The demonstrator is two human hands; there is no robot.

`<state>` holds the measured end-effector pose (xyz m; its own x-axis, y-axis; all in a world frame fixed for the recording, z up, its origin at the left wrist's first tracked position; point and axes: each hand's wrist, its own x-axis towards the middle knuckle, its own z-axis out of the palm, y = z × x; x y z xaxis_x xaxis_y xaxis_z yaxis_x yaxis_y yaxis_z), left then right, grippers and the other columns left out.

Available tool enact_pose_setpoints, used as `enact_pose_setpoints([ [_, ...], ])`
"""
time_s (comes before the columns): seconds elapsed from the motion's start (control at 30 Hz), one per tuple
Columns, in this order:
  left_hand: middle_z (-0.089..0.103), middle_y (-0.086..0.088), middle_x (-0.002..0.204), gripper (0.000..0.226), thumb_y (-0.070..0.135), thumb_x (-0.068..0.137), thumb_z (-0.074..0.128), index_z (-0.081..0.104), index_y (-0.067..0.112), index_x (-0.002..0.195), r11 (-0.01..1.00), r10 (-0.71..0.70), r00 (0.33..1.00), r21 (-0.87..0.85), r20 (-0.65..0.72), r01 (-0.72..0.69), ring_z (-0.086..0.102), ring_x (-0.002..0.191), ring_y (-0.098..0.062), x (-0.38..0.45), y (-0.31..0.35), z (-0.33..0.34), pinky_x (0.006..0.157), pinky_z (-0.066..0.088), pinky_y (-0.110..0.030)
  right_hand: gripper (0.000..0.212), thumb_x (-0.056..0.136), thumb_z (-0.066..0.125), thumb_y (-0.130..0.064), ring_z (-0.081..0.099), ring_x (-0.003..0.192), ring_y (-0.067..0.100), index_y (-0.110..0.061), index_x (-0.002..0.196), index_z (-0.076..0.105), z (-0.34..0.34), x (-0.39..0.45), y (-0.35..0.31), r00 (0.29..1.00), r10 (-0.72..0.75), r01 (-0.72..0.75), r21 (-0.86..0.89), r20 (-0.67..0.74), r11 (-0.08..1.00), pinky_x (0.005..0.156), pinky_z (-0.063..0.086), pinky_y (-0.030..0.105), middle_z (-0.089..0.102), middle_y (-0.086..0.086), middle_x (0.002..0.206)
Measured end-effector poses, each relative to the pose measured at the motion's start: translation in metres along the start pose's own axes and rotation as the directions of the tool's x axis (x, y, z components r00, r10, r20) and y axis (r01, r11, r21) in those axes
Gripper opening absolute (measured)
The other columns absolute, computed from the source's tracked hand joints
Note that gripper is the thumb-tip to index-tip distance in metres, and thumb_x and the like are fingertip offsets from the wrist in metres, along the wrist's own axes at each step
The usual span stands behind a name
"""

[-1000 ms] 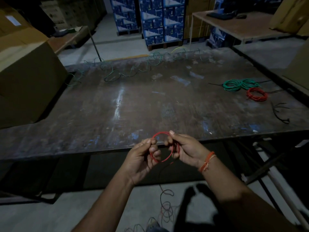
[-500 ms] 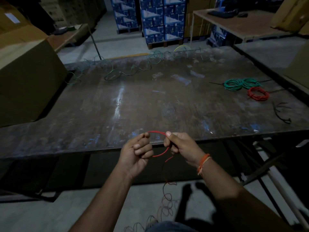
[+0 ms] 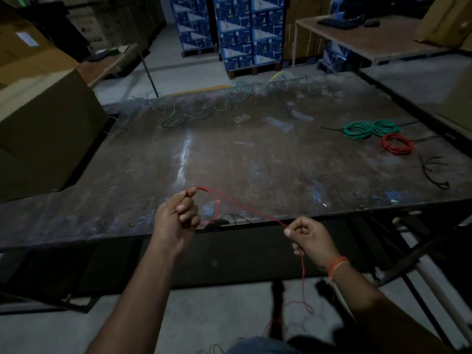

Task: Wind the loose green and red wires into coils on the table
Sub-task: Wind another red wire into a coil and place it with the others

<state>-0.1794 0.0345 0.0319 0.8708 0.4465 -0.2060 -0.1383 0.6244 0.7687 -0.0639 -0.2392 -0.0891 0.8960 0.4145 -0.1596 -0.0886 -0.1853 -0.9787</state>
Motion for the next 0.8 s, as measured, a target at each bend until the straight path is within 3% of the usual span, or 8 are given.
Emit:
enact_pose_setpoints([
  [0.07,0.036,0.01,0.049,0.022,0.013,0.103,0.037,0.057,0.007,0.097,0.988,0.103,0.995,0.115,-0.003,-0.102,0.028,0.036,-0.001,-0.001,-0.007,0.008,0.039,0.017,-0.017,0.014,0.088,0.075,-0.01,0.058,0.049,0.012,-0.009,0.078,0.065,0.005,-0.003,-0.006,0.996,-0.072,0.084,-0.273,0.054,0.958,0.05,0.049,0.028,0.059,-0.002,0.059],
  [0.13,0.045,0.004,0.054,0.022,0.014,0.106,0.038,0.056,0.004,0.102,0.937,0.179,0.984,0.3,0.024,-0.178,0.036,0.042,-0.006,-0.002,-0.018,0.016,0.042,0.028,-0.018,0.012,0.087,0.077,-0.017,0.061,0.056,0.006,-0.012,0.079,0.071,0.011,-0.01,-0.025,0.947,-0.087,0.229,-0.457,0.31,0.86,0.057,0.05,0.024,0.067,-0.001,0.068],
  [0.2,0.056,-0.001,0.059,0.019,0.016,0.107,0.041,0.054,0.003,0.104,0.882,0.17,0.982,0.431,0.084,-0.189,0.048,0.047,-0.012,-0.003,-0.029,0.022,0.049,0.039,-0.023,0.009,0.089,0.074,-0.024,0.065,0.073,0.009,-0.015,0.085,0.075,0.018,-0.02,-0.053,0.813,-0.146,0.476,-0.497,0.564,0.726,0.067,0.049,0.022,0.072,-0.003,0.08],
  [0.27,0.064,-0.002,0.063,0.017,0.022,0.105,0.044,0.052,0.006,0.102,0.87,0.088,0.98,0.466,0.177,-0.162,0.058,0.054,-0.015,-0.006,-0.04,0.028,0.056,0.045,-0.026,0.007,0.089,0.072,-0.022,0.064,0.077,0.01,-0.016,0.09,0.076,0.021,-0.03,-0.082,0.705,-0.253,0.625,-0.411,0.663,0.663,0.072,0.049,0.025,0.07,-0.003,0.083],
  [0.4,0.068,-0.004,0.064,0.021,0.015,0.108,0.034,0.05,0.002,0.104,0.765,-0.019,0.972,0.629,0.233,-0.136,0.064,0.053,-0.013,-0.026,-0.054,0.039,0.052,0.05,-0.022,0.016,0.086,0.068,-0.007,0.062,0.073,0.011,-0.016,0.097,0.076,0.018,-0.042,-0.119,0.638,-0.492,0.733,-0.269,0.592,0.625,0.068,0.049,0.024,0.063,-0.006,0.082],
  [0.53,0.056,-0.01,0.056,0.024,0.018,0.107,0.039,0.054,0.005,0.094,0.686,-0.116,0.949,0.715,0.294,-0.137,0.044,0.039,-0.015,-0.038,-0.061,0.04,0.041,0.035,-0.02,0.013,0.086,0.072,-0.005,0.063,0.082,0.006,-0.013,0.095,0.072,0.005,-0.033,-0.129,0.679,-0.609,0.726,-0.256,0.41,0.638,0.072,0.047,0.017,0.066,-0.006,0.087],
  [0.63,0.034,0.0,0.051,0.025,0.02,0.102,0.044,0.056,0.006,0.086,0.767,-0.162,0.944,0.639,0.287,-0.063,0.023,0.04,-0.008,-0.046,-0.062,0.047,0.039,0.02,-0.017,0.011,0.087,0.074,-0.007,0.063,0.085,0.004,-0.012,0.095,0.07,-0.003,-0.028,-0.128,0.68,-0.621,0.73,-0.274,0.39,0.627,0.074,0.047,0.015,0.067,-0.007,0.089],
  [0.8,0.028,0.003,0.052,0.026,0.024,0.096,0.051,0.059,0.013,0.073,0.862,-0.187,0.952,0.506,0.243,0.04,0.018,0.043,-0.009,-0.064,-0.062,0.054,0.044,0.013,-0.024,0.013,0.086,0.072,-0.004,0.059,0.082,0.005,-0.015,0.093,0.068,-0.008,-0.019,-0.114,0.692,-0.611,0.721,-0.338,0.384,0.605,0.072,0.043,0.013,0.063,-0.006,0.089],
])
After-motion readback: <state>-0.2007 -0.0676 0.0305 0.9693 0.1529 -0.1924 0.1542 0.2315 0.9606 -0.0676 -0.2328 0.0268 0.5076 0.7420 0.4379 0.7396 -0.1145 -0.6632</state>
